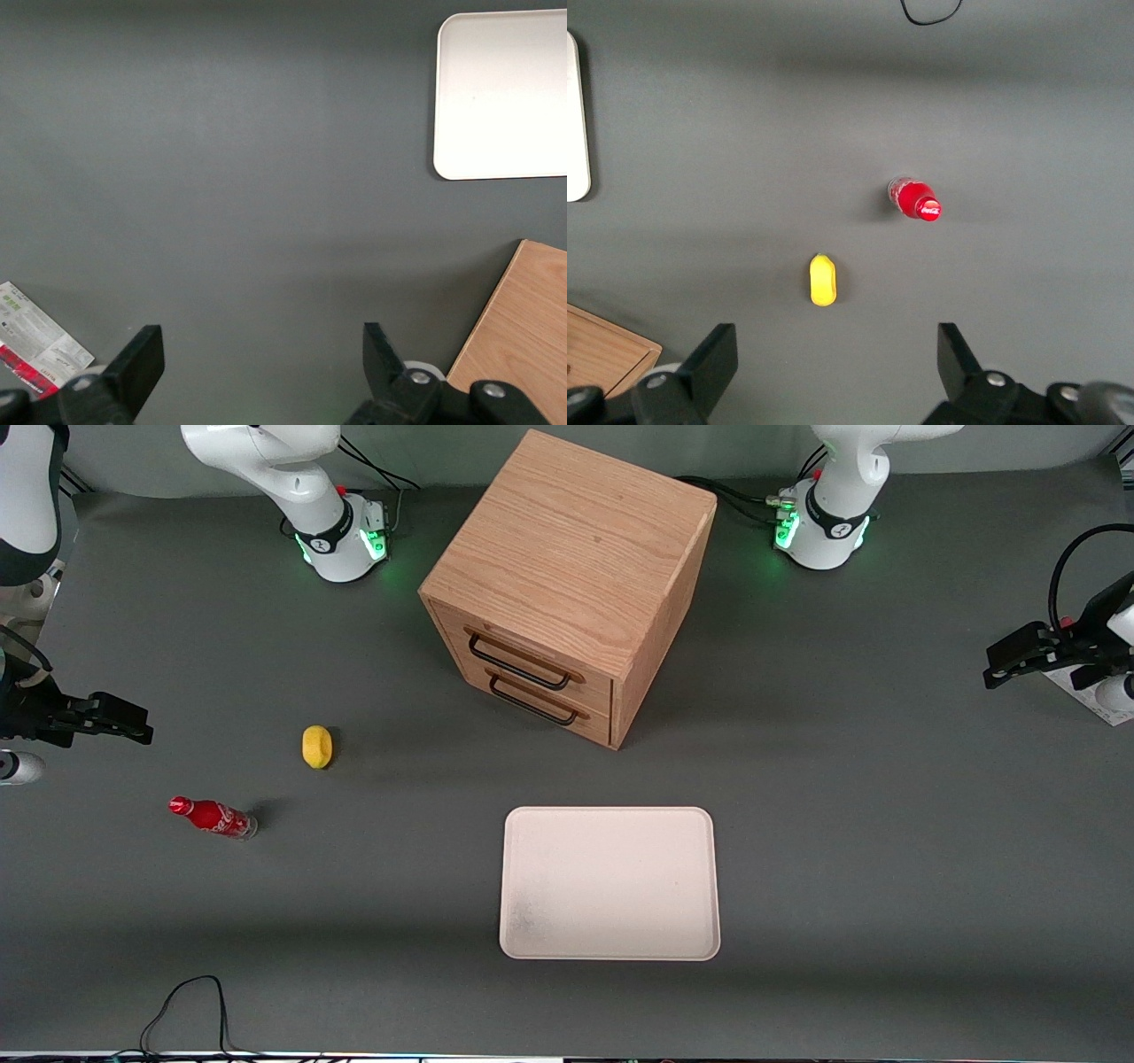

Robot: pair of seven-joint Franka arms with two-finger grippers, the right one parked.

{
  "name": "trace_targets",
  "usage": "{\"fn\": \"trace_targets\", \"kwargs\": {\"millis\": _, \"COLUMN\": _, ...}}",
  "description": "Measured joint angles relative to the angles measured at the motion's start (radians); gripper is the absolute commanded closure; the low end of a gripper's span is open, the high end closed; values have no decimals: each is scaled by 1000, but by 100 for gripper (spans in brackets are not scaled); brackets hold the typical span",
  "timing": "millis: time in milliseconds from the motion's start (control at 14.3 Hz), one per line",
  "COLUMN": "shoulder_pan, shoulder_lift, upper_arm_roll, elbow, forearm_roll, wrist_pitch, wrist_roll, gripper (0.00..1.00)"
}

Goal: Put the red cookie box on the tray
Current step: 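Move the left gripper over the red-and-white cookie box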

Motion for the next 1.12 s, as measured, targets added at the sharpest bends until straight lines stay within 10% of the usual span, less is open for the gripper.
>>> {"fn": "trace_targets", "kwargs": {"millis": 699, "shoulder_pan": 27, "shoulder_lift": 0, "upper_arm_roll": 14, "elbow": 0, "forearm_roll": -3, "wrist_pitch": -39, "wrist_roll": -15, "gripper": 0}}
{"fn": "trace_targets", "kwargs": {"millis": 1118, "shoulder_pan": 278, "shoulder_lift": 5, "upper_arm_roll": 26, "elbow": -10, "forearm_roll": -1, "wrist_pitch": -87, "wrist_roll": -10, "gripper": 0}}
